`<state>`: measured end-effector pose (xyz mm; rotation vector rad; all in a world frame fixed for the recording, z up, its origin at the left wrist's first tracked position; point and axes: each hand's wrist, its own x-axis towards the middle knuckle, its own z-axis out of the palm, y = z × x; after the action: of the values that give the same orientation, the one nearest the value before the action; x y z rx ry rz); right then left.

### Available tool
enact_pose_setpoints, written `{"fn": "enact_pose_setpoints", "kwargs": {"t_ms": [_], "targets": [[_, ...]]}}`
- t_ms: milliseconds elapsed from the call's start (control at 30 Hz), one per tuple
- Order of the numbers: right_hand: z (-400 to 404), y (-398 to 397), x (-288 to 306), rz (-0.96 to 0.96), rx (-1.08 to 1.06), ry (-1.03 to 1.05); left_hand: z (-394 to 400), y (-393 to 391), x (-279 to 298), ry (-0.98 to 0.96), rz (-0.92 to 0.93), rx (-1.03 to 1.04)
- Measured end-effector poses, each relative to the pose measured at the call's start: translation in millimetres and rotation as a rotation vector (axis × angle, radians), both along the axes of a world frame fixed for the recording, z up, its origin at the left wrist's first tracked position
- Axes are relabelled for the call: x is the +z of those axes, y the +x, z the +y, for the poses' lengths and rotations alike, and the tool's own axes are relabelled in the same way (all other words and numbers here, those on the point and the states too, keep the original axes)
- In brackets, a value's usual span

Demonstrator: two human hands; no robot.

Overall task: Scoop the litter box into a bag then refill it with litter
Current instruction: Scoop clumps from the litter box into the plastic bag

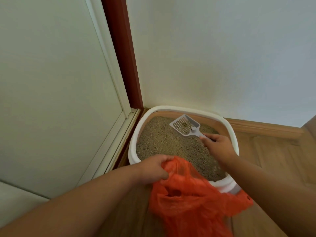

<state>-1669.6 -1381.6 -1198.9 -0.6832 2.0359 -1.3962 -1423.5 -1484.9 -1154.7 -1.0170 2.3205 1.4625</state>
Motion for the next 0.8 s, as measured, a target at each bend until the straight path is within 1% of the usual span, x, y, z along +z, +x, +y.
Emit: {"fn": "enact_pose_setpoints", "kwargs": {"t_ms": [267,367,433,567,667,767,800], "targets": [[17,-8,12,-0.037,0.055,0.009,12,-6,3,-0.024,-0.056,-0.075],[22,-6,20,-0.056,0.083,0.010,13,-8,4,0.011,-0.059,-0.087],[25,-7,27,-0.045,0.094,0.013,11,-10,4,0.021,-0.054,-0.072],[30,-13,37,0.040,0.138,0.036,10,-8,4,0.005,-0.056,-0.056],[31,-20,41,-0.028,0.165,-0.006,10,-6,6,-0.022,-0.098,-0.130],[34,-27,45,-0.131,0.214,-0.057,7,1,6,-0.069,-0.207,-0.184],[36,-29,47,-0.156,0.237,-0.061,6,4,6,-0.056,-0.234,-0.187]]}}
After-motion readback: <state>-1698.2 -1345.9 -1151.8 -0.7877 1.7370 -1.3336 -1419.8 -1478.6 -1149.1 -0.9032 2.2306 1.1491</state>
